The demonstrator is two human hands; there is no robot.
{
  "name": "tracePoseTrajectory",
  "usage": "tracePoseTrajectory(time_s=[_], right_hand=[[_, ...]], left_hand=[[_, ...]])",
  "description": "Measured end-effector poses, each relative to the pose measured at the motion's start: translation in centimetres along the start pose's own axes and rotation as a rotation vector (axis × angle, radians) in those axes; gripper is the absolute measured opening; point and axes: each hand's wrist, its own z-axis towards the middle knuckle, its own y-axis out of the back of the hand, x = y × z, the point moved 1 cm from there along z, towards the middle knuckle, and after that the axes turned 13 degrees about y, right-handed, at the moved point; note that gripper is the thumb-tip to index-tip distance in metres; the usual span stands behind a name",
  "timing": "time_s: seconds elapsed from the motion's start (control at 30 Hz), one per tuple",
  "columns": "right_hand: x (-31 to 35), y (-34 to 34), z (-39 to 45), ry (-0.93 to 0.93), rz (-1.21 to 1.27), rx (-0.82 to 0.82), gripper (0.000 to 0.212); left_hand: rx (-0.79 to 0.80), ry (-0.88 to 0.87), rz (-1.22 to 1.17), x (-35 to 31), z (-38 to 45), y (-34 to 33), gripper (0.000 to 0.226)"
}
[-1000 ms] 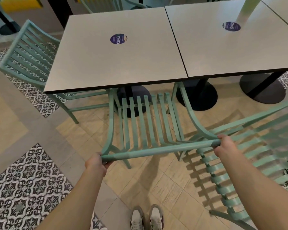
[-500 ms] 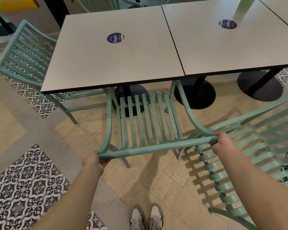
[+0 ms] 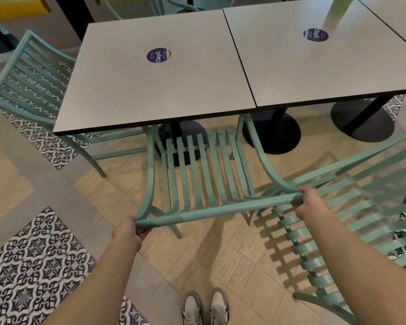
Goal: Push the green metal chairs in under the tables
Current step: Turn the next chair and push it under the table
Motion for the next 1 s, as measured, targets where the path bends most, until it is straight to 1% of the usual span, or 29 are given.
tracePoseTrajectory(time_s=[0.2,0.3,0.47,0.63,0.83,1.0], right_hand=[[0.2,-0.1,0.0,-0.007,-0.015,0.000,0.039],[0.5,-0.1,0.0,-0.002,-0.050,0.009,0.034],[0.6,-0.4,0.0,0.014,-0.081,-0.004,0.035],[0.7,-0.5,-0.2,0.011,-0.098,-0.022,0.029],[0.8,-0.4,0.3,0.005,-0.099,-0.014,0.021],[0.8,-0.1,1.0,0.018,-0.102,0.006,0.024]], left_hand=[[0.028,-0.012,0.007,0.1,0.0,0.2,0.041],[0.035,-0.001,0.011,0.2,-0.2,0.1,0.041],[0.033,0.011,0.026,0.3,-0.5,0.2,0.040],[0.040,0.011,0.029,0.2,-0.3,0.3,0.039],[0.091,0.016,0.044,0.3,0.0,0.3,0.042],[0.093,0.028,0.106,0.3,-0.4,0.5,0.040]])
